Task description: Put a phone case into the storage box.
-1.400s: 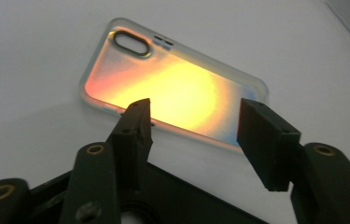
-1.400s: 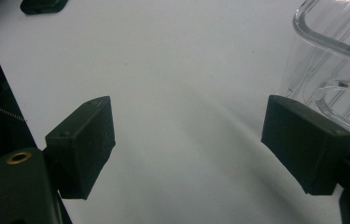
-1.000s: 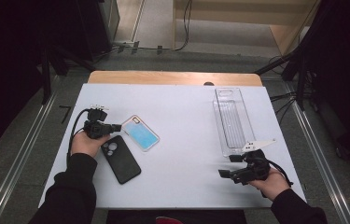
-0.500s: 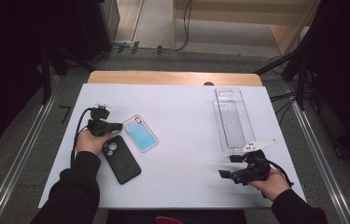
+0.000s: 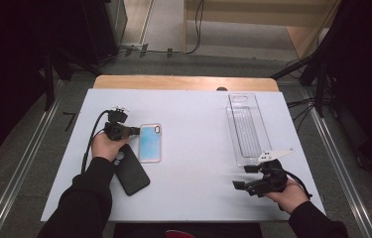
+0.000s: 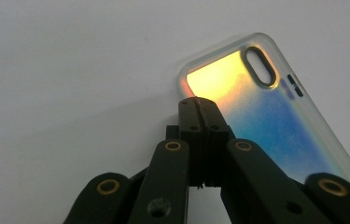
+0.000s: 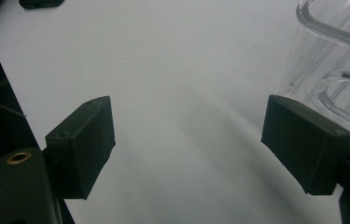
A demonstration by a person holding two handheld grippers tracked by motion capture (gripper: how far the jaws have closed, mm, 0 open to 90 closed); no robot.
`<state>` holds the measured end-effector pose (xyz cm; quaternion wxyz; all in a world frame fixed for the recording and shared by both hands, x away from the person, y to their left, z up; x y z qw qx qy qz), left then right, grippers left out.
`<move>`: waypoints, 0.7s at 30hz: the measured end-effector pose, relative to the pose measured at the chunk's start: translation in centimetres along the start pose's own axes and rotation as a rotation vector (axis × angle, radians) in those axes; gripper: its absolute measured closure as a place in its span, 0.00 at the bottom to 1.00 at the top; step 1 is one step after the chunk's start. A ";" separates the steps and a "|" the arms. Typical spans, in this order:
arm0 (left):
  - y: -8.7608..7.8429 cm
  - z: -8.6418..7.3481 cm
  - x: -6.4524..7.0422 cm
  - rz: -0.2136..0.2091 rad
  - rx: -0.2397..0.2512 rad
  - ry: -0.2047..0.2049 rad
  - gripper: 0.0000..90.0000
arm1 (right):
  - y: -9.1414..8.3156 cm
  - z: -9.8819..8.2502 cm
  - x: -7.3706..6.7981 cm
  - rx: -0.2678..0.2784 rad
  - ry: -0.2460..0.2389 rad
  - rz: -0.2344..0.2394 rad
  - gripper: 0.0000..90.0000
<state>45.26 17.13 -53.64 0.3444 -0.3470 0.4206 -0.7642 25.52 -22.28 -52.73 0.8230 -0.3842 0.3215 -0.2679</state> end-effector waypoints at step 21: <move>1.5 1.1 2.8 -0.050 -0.002 0.065 0.98 | 0.0 0.0 0.0 -0.003 0.000 0.000 0.17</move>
Point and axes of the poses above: each handheld gripper's, and its own axes: y roughly forward along the jaws, z roughly out of its top, x roughly to its right, the point moved 6 cm from there along y, roughly forward along the jaws, and after that the axes turned 10 degrees about -x, right-handed, at the moved point
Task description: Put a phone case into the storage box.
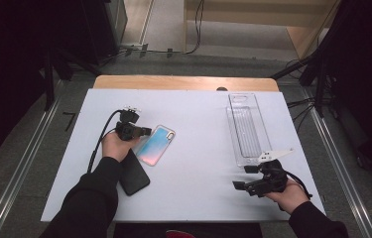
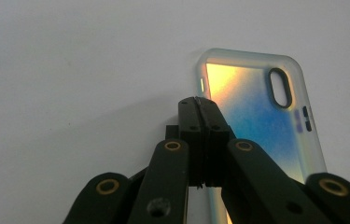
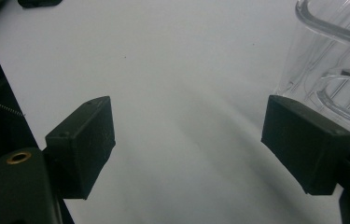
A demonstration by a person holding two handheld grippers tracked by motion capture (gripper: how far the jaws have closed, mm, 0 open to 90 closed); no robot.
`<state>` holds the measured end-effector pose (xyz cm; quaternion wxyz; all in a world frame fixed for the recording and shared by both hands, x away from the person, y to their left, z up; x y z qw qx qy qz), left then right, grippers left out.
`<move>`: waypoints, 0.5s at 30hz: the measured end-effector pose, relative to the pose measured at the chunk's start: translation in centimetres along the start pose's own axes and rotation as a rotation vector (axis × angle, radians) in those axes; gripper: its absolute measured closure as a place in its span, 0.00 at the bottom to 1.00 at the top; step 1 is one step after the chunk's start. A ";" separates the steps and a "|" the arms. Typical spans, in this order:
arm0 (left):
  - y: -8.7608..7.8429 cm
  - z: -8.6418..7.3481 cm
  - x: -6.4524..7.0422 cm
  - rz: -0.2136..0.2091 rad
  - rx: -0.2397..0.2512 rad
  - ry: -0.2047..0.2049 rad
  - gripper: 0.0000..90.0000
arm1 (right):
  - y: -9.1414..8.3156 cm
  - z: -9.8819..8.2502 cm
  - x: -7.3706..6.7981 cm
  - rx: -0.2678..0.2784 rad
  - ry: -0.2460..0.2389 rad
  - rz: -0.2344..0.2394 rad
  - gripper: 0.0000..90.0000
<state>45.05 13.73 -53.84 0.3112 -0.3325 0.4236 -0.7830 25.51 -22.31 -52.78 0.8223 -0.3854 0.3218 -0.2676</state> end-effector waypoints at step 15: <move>-5.1 -0.6 2.3 -0.155 0.074 0.030 0.63 | -0.2 -0.1 0.1 0.005 0.001 -0.003 0.17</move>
Point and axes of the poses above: each handheld gripper's, and its own axes: y roughly forward along the jaws, z roughly out of its top, x roughly to its right, the point moved 6 cm from there along y, roughly forward along the jaws, and after that the axes turned 10 degrees about -x, right-handed, at the moved point
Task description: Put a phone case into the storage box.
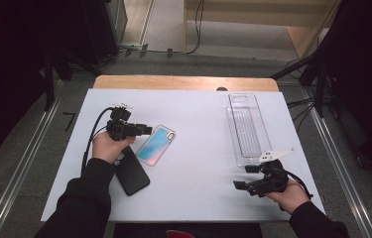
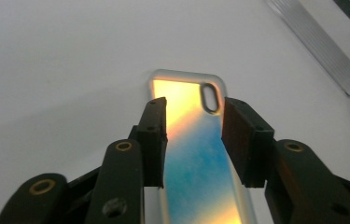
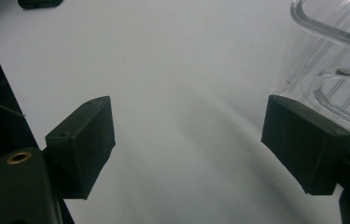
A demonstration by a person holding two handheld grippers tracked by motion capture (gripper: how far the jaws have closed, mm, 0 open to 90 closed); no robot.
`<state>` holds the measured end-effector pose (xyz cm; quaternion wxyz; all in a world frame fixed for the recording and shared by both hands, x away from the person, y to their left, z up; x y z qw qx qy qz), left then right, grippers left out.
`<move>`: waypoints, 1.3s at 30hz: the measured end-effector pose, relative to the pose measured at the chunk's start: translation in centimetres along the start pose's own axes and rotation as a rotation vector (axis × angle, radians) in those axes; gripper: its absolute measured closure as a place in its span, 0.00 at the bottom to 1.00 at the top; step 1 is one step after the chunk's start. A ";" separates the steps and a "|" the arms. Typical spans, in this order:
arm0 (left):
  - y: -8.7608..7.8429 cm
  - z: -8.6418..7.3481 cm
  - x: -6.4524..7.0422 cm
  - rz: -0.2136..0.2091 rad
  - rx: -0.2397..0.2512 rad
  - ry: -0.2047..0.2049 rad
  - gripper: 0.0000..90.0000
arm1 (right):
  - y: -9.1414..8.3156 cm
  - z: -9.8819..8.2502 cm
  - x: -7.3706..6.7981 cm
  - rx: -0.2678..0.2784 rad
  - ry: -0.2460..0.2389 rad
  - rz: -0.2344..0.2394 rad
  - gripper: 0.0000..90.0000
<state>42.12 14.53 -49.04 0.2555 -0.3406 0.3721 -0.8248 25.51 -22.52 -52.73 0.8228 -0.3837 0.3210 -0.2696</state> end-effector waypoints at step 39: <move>-3.3 -10.1 7.0 -0.142 0.041 0.123 0.34 | 0.0 0.2 0.2 0.012 0.002 -0.013 0.17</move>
Point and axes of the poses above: each handheld gripper's, and its own axes: y roughly forward along the jaws, z roughly out of its top, x roughly to its right, the point moved 6 cm from there along y, roughly forward along the jaws, and after that the axes turned 10 degrees about -x, right-handed, at the moved point
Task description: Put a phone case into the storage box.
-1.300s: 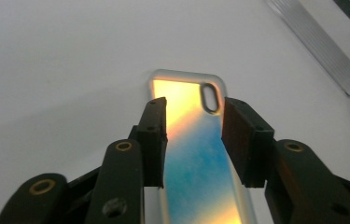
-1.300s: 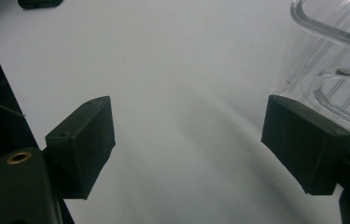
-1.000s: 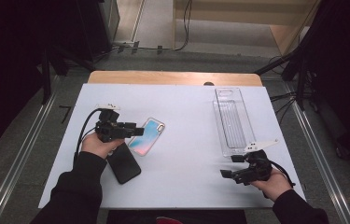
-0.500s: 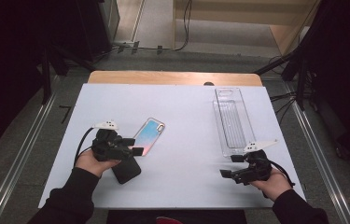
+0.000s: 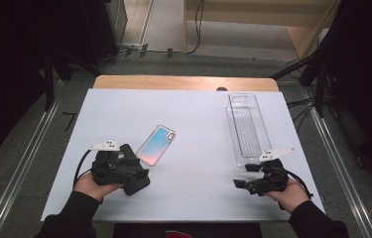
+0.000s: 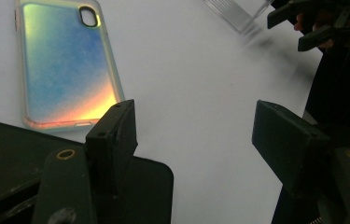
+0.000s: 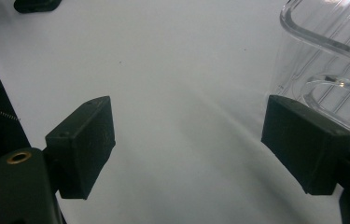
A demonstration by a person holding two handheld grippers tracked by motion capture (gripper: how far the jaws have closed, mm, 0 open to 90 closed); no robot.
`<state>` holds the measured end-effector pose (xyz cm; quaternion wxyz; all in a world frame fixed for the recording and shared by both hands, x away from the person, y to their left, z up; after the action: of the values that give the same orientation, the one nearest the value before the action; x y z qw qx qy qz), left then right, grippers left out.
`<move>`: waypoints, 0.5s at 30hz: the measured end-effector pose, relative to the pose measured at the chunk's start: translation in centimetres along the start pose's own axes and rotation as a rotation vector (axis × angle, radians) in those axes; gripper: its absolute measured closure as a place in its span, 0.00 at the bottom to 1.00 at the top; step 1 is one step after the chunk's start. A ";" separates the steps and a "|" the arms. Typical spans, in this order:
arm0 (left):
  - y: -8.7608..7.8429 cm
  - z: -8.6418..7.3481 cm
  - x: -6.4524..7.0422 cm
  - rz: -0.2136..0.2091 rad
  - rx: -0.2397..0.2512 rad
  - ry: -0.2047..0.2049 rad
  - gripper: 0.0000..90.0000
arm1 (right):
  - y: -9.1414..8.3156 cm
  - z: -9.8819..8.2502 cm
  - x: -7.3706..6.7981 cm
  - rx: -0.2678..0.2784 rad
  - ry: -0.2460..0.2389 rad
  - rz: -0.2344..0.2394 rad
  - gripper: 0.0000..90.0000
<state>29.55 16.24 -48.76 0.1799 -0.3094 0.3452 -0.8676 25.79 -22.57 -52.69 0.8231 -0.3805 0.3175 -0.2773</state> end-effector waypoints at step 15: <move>-0.1 0.4 -0.4 0.020 0.020 0.001 0.34 | 0.3 0.1 -0.1 -0.011 -0.004 0.009 0.17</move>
<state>30.11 16.31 -48.61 0.1913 -0.3039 0.3396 -0.8693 25.90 -22.29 -52.83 0.8230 -0.3841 0.3190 -0.2709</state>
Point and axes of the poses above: each handheld gripper's, and its own axes: y roughly forward along the jaws, z roughly out of its top, x roughly to its right, the point moved 6 cm from there along y, roughly forward along the jaws, and after that the axes turned 10 degrees about -x, right-handed, at the moved point
